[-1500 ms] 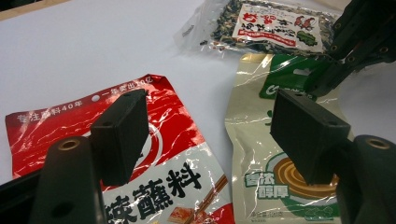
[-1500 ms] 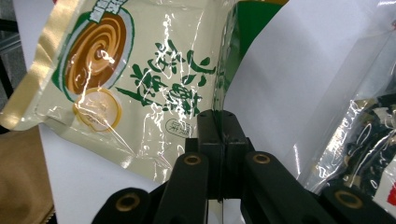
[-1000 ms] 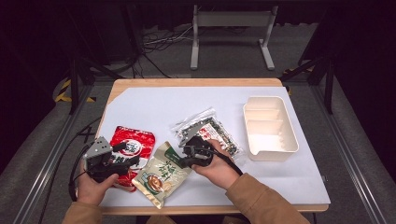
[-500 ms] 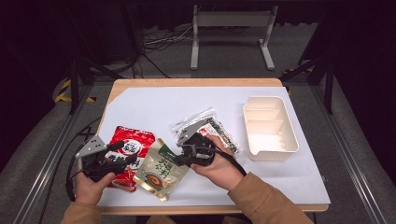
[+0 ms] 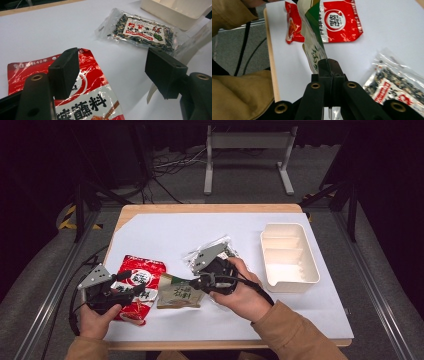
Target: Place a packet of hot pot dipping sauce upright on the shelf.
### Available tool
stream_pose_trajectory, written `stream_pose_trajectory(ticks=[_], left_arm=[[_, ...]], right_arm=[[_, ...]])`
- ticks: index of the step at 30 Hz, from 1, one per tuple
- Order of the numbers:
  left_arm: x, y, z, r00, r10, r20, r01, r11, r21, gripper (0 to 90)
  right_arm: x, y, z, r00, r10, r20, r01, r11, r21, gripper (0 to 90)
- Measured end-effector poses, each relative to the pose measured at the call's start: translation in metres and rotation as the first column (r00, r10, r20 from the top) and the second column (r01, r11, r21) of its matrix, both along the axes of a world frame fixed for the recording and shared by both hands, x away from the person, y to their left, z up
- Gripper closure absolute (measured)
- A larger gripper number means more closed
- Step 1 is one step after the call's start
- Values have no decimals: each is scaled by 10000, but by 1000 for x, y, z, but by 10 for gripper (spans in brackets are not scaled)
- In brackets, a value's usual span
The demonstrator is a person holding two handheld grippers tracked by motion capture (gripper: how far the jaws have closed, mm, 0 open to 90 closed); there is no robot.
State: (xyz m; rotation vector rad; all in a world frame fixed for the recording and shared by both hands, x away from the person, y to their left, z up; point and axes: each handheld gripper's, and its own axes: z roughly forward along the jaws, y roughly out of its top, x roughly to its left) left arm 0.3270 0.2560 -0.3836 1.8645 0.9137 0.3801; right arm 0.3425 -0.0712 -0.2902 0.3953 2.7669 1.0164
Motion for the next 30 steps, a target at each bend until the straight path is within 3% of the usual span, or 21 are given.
stream_pose_trajectory(ticks=[10, 19, 30], left_arm=[[1, 2, -2, 10000, 81, -56, -81, 10000, 9, 282], [1, 3, -2, 9999, 121, -68, -121, 9999, 15, 281], [2, 5, -3, 9998, 198, -81, -198, 9998, 10, 281]], right_arm=[[7, -21, 23, 9978, -450, 480, 452, 9990, -21, 900], [15, -40, 35, 9935, -890, 705, 902, 9958, -142, 900], [28, -70, 48, 9781, -1601, 1330, 1639, 9863, -184, 900]])
